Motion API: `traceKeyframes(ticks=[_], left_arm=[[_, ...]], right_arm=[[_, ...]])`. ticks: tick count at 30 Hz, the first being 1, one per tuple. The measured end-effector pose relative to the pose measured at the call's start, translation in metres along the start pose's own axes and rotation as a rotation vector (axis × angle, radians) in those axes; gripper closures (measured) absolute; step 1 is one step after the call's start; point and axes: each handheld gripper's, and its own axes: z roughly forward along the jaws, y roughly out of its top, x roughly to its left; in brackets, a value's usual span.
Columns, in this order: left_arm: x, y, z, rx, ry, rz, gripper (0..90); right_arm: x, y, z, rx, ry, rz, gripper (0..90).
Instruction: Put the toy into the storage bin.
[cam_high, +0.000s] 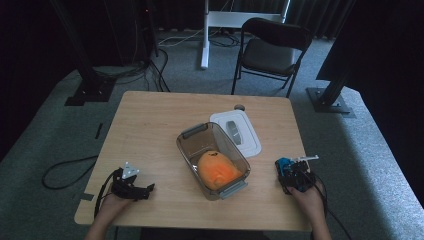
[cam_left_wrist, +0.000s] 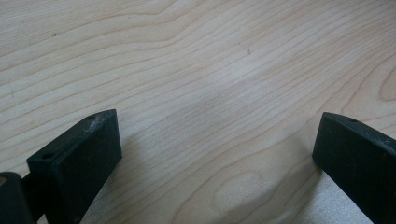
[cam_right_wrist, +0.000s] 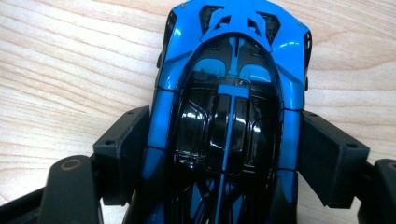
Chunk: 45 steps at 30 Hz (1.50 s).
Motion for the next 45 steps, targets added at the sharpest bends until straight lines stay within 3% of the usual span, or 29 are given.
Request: traceKeyframes(ticks=[15,28,34,39,45], left_arm=[[0.000,0.000,0.000,0.000,0.000,0.000,1.6],[0.000,0.000,0.000,0.000,0.000,0.001,1.6],[0.000,0.000,0.000,0.000,-0.001,-0.001,1.6],[0.000,0.000,0.000,0.000,0.000,0.001,1.6],[0.000,0.000,0.000,0.000,0.000,0.000,1.6]], right_arm=[[-0.002,0.003,-0.001,0.030,0.012,-0.015,24.4],[-0.001,0.000,-0.001,0.011,0.005,-0.005,24.5],[-0.007,0.000,-0.003,0.004,0.055,0.038,24.8],[-0.008,0.002,-0.006,-0.004,0.058,0.046,24.9],[-0.004,0.007,-0.013,-0.018,0.067,0.022,24.9]])
